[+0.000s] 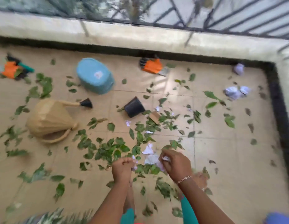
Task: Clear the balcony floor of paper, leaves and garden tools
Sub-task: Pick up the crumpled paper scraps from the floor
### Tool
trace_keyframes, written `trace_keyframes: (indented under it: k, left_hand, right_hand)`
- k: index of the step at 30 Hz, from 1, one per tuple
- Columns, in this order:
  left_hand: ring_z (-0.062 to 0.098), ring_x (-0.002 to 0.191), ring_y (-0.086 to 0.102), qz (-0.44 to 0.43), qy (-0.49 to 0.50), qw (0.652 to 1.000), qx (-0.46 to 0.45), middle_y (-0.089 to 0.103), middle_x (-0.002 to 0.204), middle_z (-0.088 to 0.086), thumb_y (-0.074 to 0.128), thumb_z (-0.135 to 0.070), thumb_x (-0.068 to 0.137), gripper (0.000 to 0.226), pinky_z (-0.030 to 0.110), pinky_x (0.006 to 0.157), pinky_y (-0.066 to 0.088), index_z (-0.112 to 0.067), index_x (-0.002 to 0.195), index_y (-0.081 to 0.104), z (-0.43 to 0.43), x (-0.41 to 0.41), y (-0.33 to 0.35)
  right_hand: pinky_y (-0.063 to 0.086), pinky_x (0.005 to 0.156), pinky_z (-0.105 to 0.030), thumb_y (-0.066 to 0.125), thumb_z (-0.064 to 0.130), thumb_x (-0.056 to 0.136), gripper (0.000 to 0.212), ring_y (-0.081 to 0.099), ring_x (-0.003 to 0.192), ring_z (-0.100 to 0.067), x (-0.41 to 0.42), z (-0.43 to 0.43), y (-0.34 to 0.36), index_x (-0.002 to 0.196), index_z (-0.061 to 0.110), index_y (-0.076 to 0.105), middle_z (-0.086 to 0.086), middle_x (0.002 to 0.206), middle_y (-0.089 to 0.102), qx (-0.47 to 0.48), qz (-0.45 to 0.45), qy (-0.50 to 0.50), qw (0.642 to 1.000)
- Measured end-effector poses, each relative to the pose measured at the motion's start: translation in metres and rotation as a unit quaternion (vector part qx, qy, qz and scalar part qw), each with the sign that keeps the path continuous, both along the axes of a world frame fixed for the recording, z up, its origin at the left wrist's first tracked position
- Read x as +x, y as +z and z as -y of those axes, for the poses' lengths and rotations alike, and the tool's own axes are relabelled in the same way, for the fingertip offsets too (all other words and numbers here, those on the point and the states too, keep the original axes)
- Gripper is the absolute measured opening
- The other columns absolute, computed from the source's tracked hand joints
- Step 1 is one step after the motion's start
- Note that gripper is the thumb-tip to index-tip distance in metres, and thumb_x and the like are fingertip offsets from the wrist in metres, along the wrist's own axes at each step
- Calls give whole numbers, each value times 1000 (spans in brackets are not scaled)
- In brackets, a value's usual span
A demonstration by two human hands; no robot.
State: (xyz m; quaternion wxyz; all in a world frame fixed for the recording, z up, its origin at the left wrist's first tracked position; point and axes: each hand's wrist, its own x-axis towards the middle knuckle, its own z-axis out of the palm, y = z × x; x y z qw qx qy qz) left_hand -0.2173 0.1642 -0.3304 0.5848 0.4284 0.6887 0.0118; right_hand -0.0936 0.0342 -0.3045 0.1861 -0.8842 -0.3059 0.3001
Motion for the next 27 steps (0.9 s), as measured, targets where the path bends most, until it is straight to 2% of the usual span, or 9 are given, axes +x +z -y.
trace_keyframes:
  k: [6, 8, 10, 13, 15, 17, 20, 23, 27]
  left_hand:
    - [19, 53, 56, 16, -124, 992, -10, 61, 56, 7, 68, 8, 77, 26, 25, 52, 50, -5, 58, 58, 84, 72, 2]
    - [18, 49, 57, 20, -165, 986, -25, 60, 47, 1, 66, 10, 77, 28, 27, 55, 50, -3, 54, 57, 121, 93, -1]
    - [18, 47, 58, 22, -212, 976, -39, 61, 45, 0, 66, 8, 79, 25, 33, 60, 52, -1, 57, 58, 163, 115, -5]
    - [26, 57, 55, 30, -283, 958, -48, 62, 45, -1, 67, 3, 81, 30, 35, 64, 50, -8, 53, 61, 233, 148, -6]
    - [25, 55, 54, 43, -305, 949, -57, 61, 43, -1, 67, 2, 81, 38, 28, 57, 46, -13, 47, 62, 284, 170, -2]
    - [19, 50, 55, 43, -336, 939, -63, 61, 42, -3, 68, 0, 81, 32, 20, 45, 37, -10, 51, 61, 333, 189, 5]
    - [5, 39, 55, 44, -385, 919, -73, 62, 46, 0, 68, 0, 82, 19, 15, 37, 33, 0, 63, 62, 399, 213, 15]
    - [2, 33, 49, 54, -437, 894, -82, 61, 57, 11, 65, 4, 82, 7, 9, 34, 30, 9, 77, 64, 457, 236, 25]
    - [4, 33, 50, 71, -499, 860, -81, 62, 53, 6, 63, 8, 82, 8, 9, 34, 29, 8, 74, 63, 521, 260, 26]
  right_hand:
    - [38, 55, -23, 37, 47, 68, 34, 60, 69, -12, 28, 118, 4, 69, 24, 62, 5, 69, 63, -25, -24, -174, 984]
    - [34, 52, -12, 45, 43, 73, 25, 58, 64, -9, 36, 162, 3, 70, 25, 63, 8, 64, 60, -36, -41, -232, 971]
    - [35, 53, -14, 45, 46, 75, 30, 59, 66, -10, 43, 208, 4, 74, 23, 64, 7, 66, 61, -42, -51, -272, 960]
    - [33, 52, -9, 59, 24, 82, 13, 60, 64, -3, 51, 286, 2, 75, 16, 66, 7, 61, 58, -48, -67, -350, 933]
    - [32, 55, -16, 65, 17, 82, 6, 63, 72, -14, 54, 344, -1, 77, 16, 67, 4, 70, 64, -69, -61, -400, 912]
    - [35, 59, -22, 67, 18, 81, 5, 63, 74, -20, 55, 403, 1, 77, 16, 66, 2, 70, 66, -79, -52, -464, 881]
    - [37, 57, -16, 66, 19, 83, 7, 63, 73, -21, 61, 489, 9, 76, 17, 65, 4, 58, 62, -104, -49, -557, 822]
    - [34, 64, -30, 64, 22, 85, 8, 62, 87, -34, 70, 571, 15, 86, 15, 67, -18, 84, 67, -111, -25, -652, 750]
    - [38, 70, -35, 62, 26, 87, 20, 59, 96, -39, 85, 663, 11, 99, 11, 67, -23, 101, 65, -139, -2, -722, 677]
